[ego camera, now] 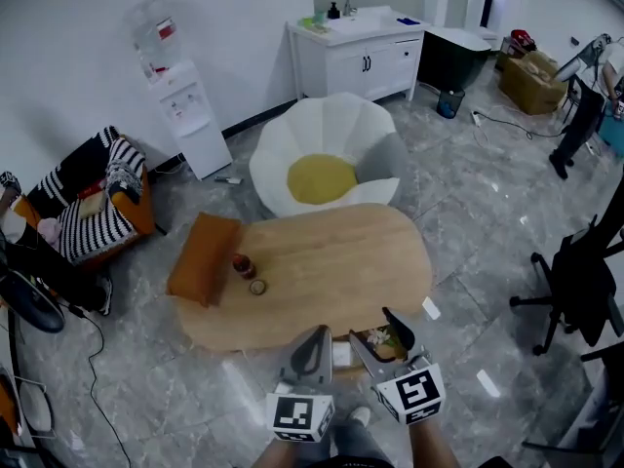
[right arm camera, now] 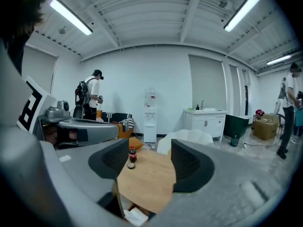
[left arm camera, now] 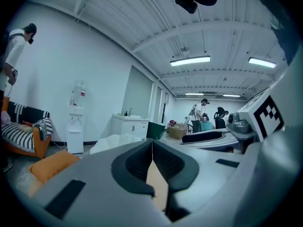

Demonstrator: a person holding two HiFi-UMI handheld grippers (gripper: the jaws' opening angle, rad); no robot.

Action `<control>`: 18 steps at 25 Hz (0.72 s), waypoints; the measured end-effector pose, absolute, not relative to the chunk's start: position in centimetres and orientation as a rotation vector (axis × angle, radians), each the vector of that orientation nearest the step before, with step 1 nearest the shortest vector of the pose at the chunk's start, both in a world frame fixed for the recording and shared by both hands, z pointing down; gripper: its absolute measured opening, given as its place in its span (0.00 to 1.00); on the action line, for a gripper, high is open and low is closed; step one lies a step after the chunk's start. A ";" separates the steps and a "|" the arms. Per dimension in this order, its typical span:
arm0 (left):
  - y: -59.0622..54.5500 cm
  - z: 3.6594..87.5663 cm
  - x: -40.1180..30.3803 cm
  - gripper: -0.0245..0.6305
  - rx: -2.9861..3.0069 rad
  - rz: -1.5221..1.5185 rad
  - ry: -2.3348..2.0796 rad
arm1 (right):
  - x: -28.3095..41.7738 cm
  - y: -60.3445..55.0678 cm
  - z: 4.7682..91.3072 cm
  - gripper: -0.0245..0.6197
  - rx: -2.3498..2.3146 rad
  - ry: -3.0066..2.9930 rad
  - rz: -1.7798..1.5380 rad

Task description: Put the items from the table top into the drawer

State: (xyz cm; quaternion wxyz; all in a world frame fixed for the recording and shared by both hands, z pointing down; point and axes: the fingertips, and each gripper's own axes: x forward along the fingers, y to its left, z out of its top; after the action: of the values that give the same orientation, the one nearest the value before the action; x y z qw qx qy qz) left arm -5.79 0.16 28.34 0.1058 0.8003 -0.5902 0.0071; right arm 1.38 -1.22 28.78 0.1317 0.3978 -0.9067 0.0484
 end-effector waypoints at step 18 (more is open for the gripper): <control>5.6 18.1 -4.0 0.06 2.549 -0.113 -1.759 | -0.3 5.4 18.7 0.07 1.147 -2.797 -0.091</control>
State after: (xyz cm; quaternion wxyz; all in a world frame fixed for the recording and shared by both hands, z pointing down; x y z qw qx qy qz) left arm -4.00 5.64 18.08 0.0211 0.8223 -0.5675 -0.0363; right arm -0.28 5.45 18.73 0.0585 0.3787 -0.9232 -0.0300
